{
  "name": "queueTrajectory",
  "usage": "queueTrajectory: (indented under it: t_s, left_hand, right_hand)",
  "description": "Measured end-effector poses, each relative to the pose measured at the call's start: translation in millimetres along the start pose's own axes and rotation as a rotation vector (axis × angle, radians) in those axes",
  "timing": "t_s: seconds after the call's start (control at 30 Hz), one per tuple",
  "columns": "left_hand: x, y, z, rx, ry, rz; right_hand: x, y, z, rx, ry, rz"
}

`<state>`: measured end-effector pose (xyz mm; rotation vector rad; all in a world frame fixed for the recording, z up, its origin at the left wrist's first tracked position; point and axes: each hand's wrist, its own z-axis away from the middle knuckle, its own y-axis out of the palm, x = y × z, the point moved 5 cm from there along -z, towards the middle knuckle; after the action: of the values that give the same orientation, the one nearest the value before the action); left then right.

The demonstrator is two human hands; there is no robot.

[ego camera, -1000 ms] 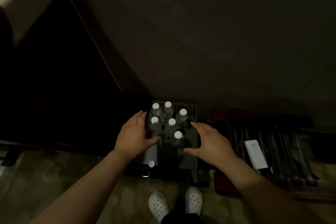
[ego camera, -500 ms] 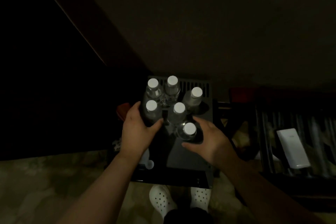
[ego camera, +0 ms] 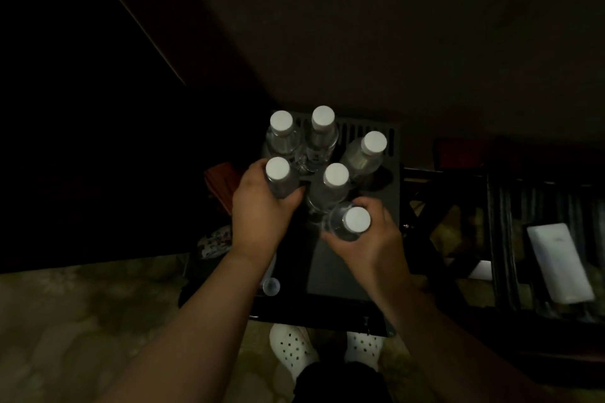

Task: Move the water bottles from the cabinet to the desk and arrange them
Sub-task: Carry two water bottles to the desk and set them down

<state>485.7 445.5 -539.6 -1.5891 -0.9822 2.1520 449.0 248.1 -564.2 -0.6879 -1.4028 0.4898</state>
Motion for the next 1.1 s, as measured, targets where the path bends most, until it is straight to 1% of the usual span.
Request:
queueTrajectory:
  t_s: [0.2, 0.3, 0.37, 0.47, 0.53, 0.7, 0.83, 0.97, 1.1]
  left_hand:
    - [-6.6, -2.7, 8.9, 0.074, 0.044, -0.081]
    - [-21.7, -21.0, 24.2, 0.101, 0.056, -0.095]
    - [-39.3, -39.1, 36.0, 0.120, 0.075, -0.091]
    - [-79.3, -75.7, 51.6, 0.144, 0.119, -0.105]
    - [-113.0, -104.9, 60.4, 0.152, 0.151, -0.105]
    - [-208.5, -178.7, 85.8, 0.133, 0.309, -0.147]
    - [-274.0, -225.2, 110.1, 0.166, 0.411, -0.203]
    - [-332.2, -258.6, 146.2, 0.171, 0.516, -0.236]
    - [-381.3, -273.7, 188.8, 0.178, 0.592, -0.216]
  right_hand:
    - [6.7, -6.8, 6.9, 0.011, -0.029, -0.029]
    - [21.0, -24.3, 18.6, 0.055, -0.055, -0.032]
    - [33.5, -41.4, 24.5, 0.109, -0.031, -0.018]
    - [61.9, -76.4, 25.8, 0.197, 0.063, -0.015]
    - [87.3, -104.5, 25.5, 0.230, 0.109, -0.029]
    - [162.0, -191.8, 27.0, 0.196, 0.081, -0.026]
    - [215.5, -271.5, 35.6, 0.154, 0.039, -0.039]
    - [252.1, -358.0, 57.8, 0.082, 0.028, -0.040]
    - [272.6, -437.8, 85.3, 0.016, -0.007, -0.041]
